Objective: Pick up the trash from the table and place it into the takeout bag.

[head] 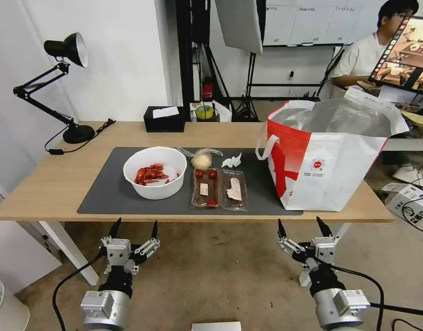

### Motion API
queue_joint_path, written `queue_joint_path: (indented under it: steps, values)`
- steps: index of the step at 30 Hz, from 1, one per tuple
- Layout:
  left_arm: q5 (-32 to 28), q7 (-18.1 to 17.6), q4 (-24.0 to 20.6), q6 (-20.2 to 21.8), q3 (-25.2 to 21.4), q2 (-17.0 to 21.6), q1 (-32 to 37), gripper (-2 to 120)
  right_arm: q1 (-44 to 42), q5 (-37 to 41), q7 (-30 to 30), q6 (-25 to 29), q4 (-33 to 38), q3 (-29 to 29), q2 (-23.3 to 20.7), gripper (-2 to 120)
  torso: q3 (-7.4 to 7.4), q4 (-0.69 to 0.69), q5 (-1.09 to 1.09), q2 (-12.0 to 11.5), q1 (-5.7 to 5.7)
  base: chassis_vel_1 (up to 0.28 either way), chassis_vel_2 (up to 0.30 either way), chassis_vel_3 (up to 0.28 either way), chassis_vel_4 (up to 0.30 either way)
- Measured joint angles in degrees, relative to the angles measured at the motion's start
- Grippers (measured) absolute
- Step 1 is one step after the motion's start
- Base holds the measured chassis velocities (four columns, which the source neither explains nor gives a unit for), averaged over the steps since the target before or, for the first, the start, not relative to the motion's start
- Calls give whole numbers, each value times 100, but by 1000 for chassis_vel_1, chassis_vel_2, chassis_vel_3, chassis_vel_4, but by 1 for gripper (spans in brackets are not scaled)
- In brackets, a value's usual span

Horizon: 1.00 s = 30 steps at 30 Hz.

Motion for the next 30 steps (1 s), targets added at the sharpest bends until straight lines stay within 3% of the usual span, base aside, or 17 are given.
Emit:
queue_joint_path:
  steps: [7, 10, 12, 14, 18, 30]
  values:
    - [-225, 0, -47, 152, -105, 5, -34, 100, 126, 195, -1, -211, 19, 44, -193, 100, 0, -2, 0, 0, 0, 0, 0, 0, 0]
    - [-870, -3, -207, 585, -419, 28, -139, 100, 600, 878, -16, -948, 130, 223, -850, 100, 0, 0, 1, 0, 0, 0, 0, 0, 0]
    - [-1046, -2, -249, 701, -500, 36, -168, 100, 717, 1051, -21, -1136, 159, 268, -1015, 100, 0, -1, 1, 0, 0, 0, 0, 0, 0]
    - [-1603, -5, -385, 1080, -770, 55, -257, 100, 941, 1365, -179, -1335, 184, 294, -1293, 100, 1, 2, 0, 0, 1, 0, 0, 0, 0]
    - [-1899, 131, -383, 924, -859, 34, -221, 100, 967, 1383, -282, -1286, 116, 204, -1272, 100, 0, 0, -2, 0, 0, 0, 0, 0, 0]
    - [-1881, 198, -316, 802, -855, 19, -127, 100, 958, 1314, -225, -1221, -87, -10, -1132, 100, 0, 0, 0, 0, 0, 0, 0, 0, 0]
